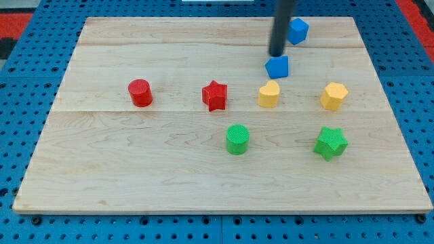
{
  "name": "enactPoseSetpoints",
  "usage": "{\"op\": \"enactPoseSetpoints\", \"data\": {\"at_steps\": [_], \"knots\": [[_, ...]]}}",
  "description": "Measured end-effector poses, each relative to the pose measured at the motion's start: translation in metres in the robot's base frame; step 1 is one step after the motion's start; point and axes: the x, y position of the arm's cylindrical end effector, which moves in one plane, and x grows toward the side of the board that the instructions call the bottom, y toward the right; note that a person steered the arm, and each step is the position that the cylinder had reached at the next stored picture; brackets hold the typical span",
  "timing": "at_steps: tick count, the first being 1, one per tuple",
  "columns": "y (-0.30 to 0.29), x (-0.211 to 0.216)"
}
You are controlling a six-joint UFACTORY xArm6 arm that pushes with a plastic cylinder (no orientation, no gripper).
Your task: Move the blue triangle right above the red star
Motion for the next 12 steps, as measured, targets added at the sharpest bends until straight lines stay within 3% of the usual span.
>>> {"op": "enactPoseSetpoints", "data": {"at_steps": [1,2,3,4,6,12], "knots": [[0.015,0.016],[0.022,-0.007],[0.08,-0.009],[0.079,0.016],[0.002,0.038],[-0.027,0.081]]}}
